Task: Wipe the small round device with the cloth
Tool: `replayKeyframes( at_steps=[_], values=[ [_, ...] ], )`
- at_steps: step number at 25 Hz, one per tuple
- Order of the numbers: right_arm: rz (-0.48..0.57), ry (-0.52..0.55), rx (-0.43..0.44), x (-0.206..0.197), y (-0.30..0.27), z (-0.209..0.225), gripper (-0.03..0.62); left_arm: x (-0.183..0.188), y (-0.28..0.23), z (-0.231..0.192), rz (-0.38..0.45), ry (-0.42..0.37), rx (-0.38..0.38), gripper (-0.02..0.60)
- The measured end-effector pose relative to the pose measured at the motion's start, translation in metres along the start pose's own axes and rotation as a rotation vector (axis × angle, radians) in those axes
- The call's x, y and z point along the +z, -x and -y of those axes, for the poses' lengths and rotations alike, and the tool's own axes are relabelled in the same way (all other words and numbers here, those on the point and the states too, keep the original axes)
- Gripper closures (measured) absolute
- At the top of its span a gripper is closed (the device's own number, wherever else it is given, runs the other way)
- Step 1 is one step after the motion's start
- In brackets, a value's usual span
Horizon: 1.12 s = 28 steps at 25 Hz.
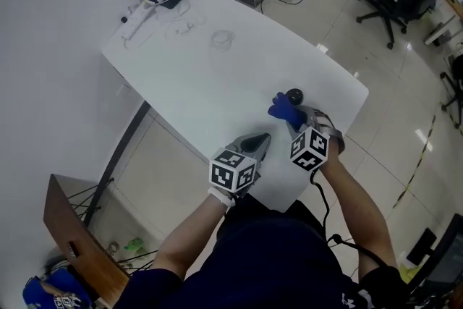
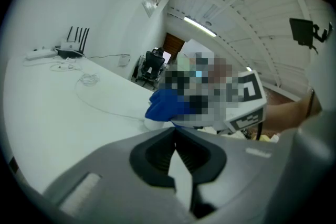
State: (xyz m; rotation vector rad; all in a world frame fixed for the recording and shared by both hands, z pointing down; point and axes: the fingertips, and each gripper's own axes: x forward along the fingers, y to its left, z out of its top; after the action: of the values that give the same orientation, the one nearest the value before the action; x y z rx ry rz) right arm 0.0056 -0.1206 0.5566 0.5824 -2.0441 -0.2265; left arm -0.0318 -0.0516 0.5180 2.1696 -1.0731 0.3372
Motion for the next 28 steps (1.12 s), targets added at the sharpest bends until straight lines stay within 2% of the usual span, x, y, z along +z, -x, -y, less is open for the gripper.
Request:
replayKeyframes(
  at_steps=[2, 4, 7, 11, 19, 22, 28],
  values=[
    [0.017, -0.03, -0.002, 0.0, 0.002, 0.007, 0.46, 0.002, -0.005, 0.002, -0.006, -0.001, -0.007, 0.578],
    [0.057, -0.128, -0.006, 0.001, 0.008, 0.022, 0.46, 0.002, -0.01, 0.001, -0.014, 0.006, -0.011, 0.578],
    [0.121, -0.349, 0.002, -0.006, 0.014, 0.047, 0.459, -0.002, -0.016, -0.004, -0.033, 0.016, -0.009, 0.578],
    [0.162, -0.668, 0.063, -0.04, 0.008, 0.069, 0.459, -0.001, -0.025, -0.008, -0.05, 0.018, -0.013, 0.578],
    [0.121, -1.145, 0.214, -0.094, -0.032, 0.063, 0.459, 0.007, -0.041, -0.007, -0.067, 0.021, -0.026, 0.578],
    [0.051, -1.211, 0.242, -0.11, -0.05, 0.051, 0.459, 0.007, -0.042, -0.008, -0.07, 0.023, -0.029, 0.578],
    [-0.138, -1.135, 0.254, -0.128, -0.072, 0.038, 0.459, -0.002, -0.039, -0.006, -0.075, 0.033, -0.029, 0.578]
  ],
)
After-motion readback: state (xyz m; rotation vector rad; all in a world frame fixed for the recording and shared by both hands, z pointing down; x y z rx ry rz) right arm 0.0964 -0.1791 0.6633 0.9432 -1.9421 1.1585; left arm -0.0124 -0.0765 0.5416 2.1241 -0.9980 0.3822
